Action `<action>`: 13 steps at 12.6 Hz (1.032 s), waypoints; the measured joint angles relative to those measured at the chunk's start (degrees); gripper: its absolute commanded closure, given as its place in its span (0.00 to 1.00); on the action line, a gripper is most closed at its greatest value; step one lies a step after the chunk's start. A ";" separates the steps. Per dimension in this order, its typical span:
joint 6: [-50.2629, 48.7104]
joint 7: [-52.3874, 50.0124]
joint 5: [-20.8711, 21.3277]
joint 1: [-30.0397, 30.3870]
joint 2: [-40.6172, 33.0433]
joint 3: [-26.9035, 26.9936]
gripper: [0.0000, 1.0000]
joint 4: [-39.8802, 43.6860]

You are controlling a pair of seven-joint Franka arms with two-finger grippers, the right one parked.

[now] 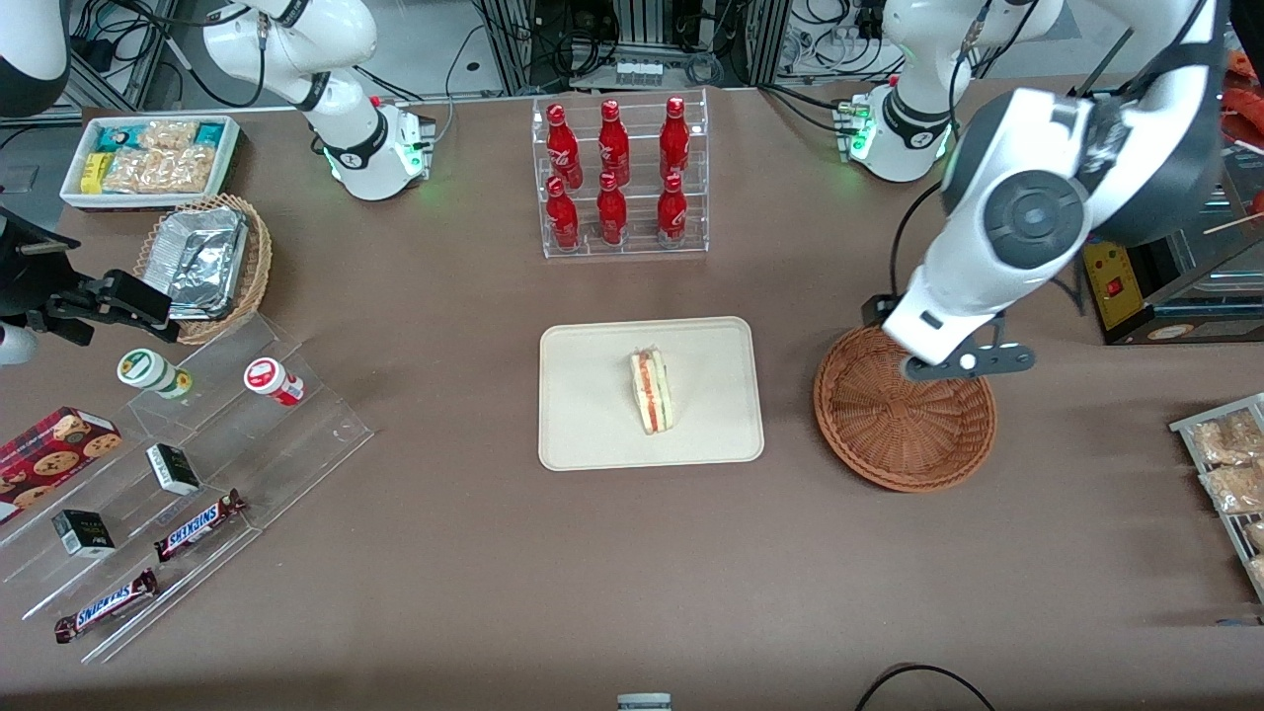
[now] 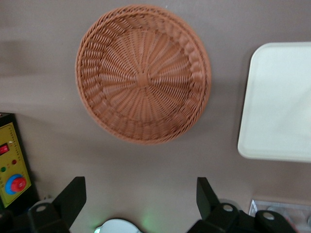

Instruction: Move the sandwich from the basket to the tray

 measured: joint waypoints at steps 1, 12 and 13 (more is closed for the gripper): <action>-1.60 3.53 -1.08 -0.20 -1.37 2.22 0.00 -0.13; -10.96 24.11 -3.54 -3.15 -10.32 21.21 0.00 4.11; -10.96 24.13 -3.54 -3.16 -10.44 21.37 0.00 4.39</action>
